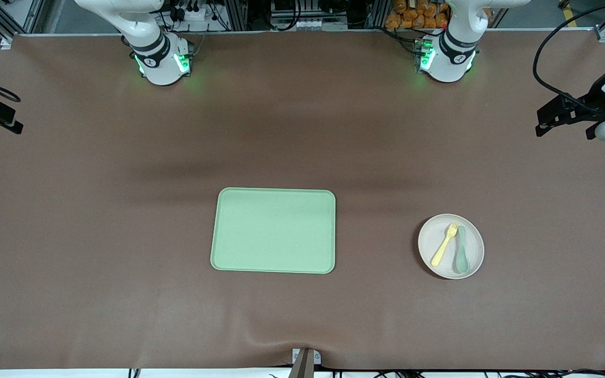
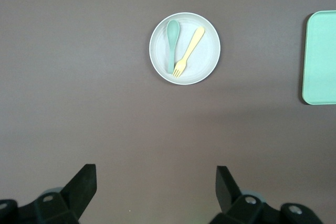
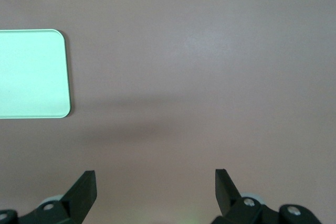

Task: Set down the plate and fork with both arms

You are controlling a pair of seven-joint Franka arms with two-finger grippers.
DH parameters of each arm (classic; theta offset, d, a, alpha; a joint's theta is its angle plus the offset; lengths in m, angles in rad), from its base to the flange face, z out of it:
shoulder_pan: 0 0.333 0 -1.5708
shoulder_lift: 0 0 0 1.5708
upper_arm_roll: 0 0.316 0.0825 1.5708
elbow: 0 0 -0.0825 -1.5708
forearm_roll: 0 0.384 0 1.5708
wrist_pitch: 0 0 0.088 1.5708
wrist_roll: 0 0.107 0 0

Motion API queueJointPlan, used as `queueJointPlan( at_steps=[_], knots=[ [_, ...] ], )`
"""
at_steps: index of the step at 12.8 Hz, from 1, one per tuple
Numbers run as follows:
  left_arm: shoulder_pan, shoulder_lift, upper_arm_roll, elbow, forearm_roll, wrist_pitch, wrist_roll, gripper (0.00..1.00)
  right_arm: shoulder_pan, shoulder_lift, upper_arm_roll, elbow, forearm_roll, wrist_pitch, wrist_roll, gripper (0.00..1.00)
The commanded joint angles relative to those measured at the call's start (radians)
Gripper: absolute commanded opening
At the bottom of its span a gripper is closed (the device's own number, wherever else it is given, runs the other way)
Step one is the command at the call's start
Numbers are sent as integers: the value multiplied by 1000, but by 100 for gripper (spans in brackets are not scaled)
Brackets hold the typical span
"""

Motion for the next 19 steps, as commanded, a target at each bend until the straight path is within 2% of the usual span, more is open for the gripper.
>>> queueJointPlan(
  at_steps=[1, 12, 19],
  knots=[
    [-1, -3, 4, -2, -16, 1, -3, 100, -18, -11, 10, -10, 14, 13, -4, 100],
    [2, 38, 7, 6, 1, -4, 4, 100, -14, -11, 11, -7, 14, 14, -4, 100],
    [13, 196, 10, 9, 4, 91, -3, 100, -11, -11, 11, -4, 14, 30, -4, 100]
  ],
)
